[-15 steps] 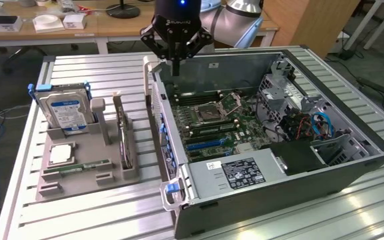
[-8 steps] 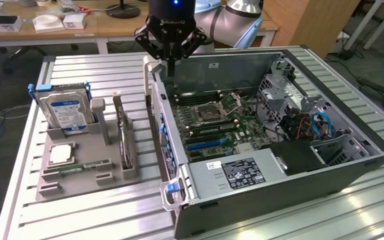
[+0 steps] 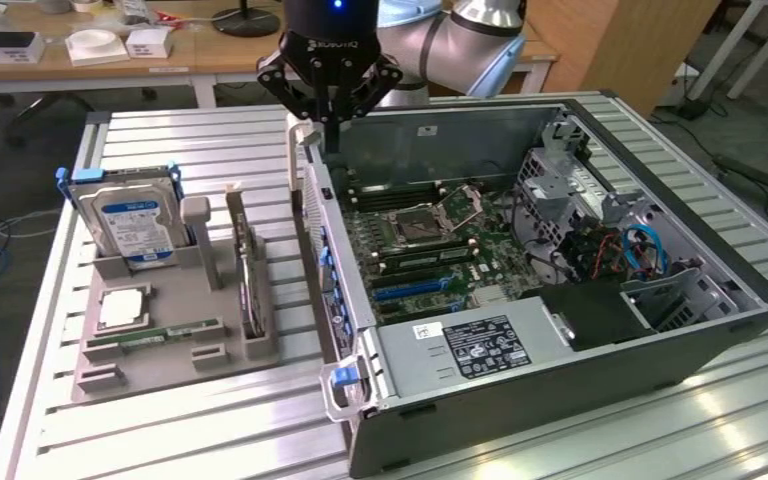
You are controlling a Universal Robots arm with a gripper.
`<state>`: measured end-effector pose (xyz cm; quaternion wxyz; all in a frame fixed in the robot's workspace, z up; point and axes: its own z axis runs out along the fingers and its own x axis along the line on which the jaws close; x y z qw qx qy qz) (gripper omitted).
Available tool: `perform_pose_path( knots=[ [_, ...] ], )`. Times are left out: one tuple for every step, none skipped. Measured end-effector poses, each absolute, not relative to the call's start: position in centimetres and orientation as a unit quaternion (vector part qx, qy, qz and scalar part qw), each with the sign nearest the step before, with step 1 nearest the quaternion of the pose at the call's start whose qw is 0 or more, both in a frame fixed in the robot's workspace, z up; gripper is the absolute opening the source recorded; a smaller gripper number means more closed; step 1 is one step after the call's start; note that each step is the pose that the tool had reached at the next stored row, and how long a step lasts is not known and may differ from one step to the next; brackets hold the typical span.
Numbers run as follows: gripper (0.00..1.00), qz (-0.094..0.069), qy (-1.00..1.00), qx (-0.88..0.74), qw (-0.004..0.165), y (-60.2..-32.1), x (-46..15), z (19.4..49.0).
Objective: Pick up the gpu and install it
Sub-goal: 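Reach for the gpu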
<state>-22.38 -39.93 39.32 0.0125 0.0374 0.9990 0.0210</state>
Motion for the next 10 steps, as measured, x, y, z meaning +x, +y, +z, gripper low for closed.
perform_pose_path(
  knots=[
    [0.1, 0.021, 0.999, 0.037, 0.013, -39.9, -22.5, 39.3],
    [0.1, 0.021, 0.999, 0.037, 0.013, -39.9, -22.6, 39.3],
    [0.1, 0.021, 0.999, 0.037, 0.013, -39.9, -22.7, 39.3],
    [0.1, 0.021, 0.999, 0.037, 0.013, -39.9, -22.8, 39.3],
    [0.1, 0.021, 0.999, 0.037, 0.013, -39.9, -23.0, 39.3],
    [0.1, 0.021, 0.999, 0.037, 0.013, -39.9, -23.3, 39.3],
    [0.1, 0.021, 0.999, 0.037, 0.013, -40.0, -23.5, 39.3],
    [0.1, 0.021, 0.999, 0.037, 0.013, -40.0, -23.7, 39.3],
    [0.1, 0.021, 0.999, 0.037, 0.012, -40.0, -23.8, 39.3],
    [0.1, 0.021, 0.999, 0.037, 0.013, -40.0, -24.0, 39.3]
  ],
)
